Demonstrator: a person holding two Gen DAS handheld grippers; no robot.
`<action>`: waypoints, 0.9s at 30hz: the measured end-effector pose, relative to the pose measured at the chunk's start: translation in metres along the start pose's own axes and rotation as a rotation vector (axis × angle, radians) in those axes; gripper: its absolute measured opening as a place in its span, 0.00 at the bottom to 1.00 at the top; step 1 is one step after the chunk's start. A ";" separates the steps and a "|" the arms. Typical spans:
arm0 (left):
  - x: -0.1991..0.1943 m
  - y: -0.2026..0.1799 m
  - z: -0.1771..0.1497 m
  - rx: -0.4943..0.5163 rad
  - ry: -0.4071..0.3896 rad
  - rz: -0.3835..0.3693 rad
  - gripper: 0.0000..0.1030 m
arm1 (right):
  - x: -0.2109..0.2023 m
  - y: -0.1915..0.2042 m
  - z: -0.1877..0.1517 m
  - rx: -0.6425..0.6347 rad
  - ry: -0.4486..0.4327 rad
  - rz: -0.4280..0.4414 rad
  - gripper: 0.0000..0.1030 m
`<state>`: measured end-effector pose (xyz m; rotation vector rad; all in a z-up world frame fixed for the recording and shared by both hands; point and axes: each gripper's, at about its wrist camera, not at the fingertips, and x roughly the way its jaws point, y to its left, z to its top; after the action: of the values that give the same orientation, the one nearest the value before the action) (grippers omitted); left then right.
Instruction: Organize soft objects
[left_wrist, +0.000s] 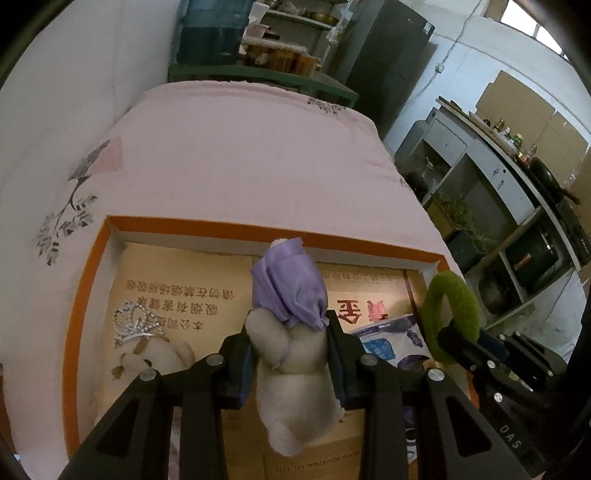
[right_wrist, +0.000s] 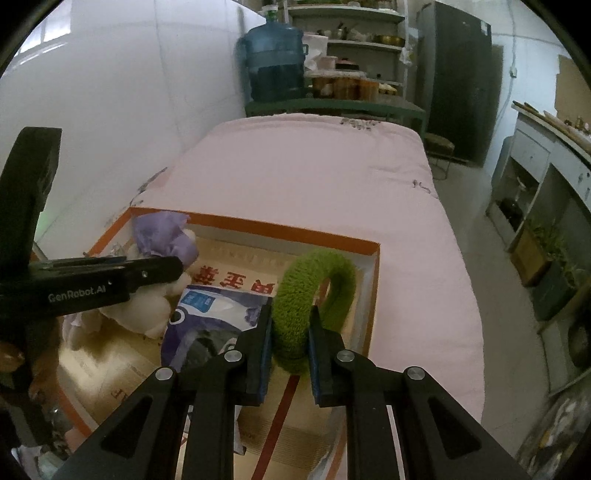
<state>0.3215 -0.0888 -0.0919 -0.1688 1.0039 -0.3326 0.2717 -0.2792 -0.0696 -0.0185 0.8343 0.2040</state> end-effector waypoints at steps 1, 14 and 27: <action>0.002 0.000 0.000 0.003 0.006 -0.003 0.34 | 0.001 0.000 0.000 0.001 0.001 0.001 0.18; 0.007 -0.006 -0.001 0.020 0.025 0.020 0.51 | 0.005 -0.001 -0.006 0.013 0.012 0.023 0.46; -0.016 -0.011 -0.001 0.033 -0.030 0.038 0.52 | -0.009 0.002 -0.008 0.021 0.002 0.036 0.48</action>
<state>0.3107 -0.0931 -0.0760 -0.1240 0.9705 -0.3113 0.2593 -0.2793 -0.0684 0.0165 0.8394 0.2293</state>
